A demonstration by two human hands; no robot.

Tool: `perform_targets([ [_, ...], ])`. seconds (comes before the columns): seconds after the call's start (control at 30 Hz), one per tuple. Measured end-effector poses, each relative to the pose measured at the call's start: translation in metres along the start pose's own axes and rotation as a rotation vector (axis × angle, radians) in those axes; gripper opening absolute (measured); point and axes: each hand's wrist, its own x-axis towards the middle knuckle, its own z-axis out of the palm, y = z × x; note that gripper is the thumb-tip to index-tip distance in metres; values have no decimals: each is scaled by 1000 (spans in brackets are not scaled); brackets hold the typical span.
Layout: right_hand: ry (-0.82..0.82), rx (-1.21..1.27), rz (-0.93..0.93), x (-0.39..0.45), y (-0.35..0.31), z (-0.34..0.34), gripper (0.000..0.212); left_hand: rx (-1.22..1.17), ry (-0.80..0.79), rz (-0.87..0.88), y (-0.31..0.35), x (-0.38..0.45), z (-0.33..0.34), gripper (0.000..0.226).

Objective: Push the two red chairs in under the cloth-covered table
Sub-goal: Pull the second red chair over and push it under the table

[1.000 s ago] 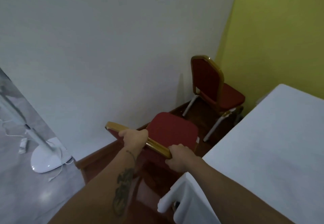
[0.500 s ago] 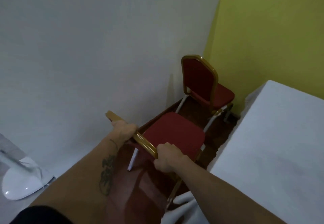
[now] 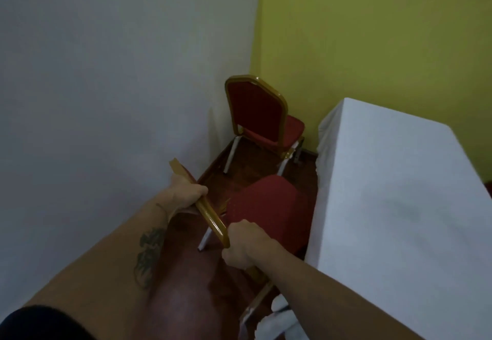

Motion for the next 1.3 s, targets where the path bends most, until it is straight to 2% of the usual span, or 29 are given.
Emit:
perform_targets([
  [0.13,-16,33,51,6,8,0,39,88,-98,19,18,16,8,49],
  [0.2,-19,54,76,10,13,1,49,146,-138,39,28,24,12,52],
  [0.3,-52,135,139,21,25,-3,65,219,-178,71,42,33,21,32],
  [0.37,-73,204,188,30,35,-6,80,239,-191,105,52,39,30,26],
  [0.4,-83,233,214,35,38,-7,89,241,-194,112,54,47,34,31],
  [0.47,-95,264,250,43,42,-8,100,204,-200,125,58,66,44,64],
  [0.53,-94,303,290,51,46,-10,102,198,-195,146,55,102,58,96],
  [0.57,-90,333,320,54,48,-10,102,201,-193,158,54,118,65,98],
  [0.63,-69,442,374,59,52,-8,100,178,-201,189,52,143,76,88],
  [0.77,64,667,460,68,51,-8,87,151,-233,249,86,115,73,64],
  [0.9,153,708,540,71,42,-12,73,160,-323,272,87,126,76,82],
  [1.13,240,745,717,69,16,-14,40,215,-370,285,92,125,72,76],
  [1.3,230,735,769,80,1,-13,35,280,-409,301,98,136,68,77],
])
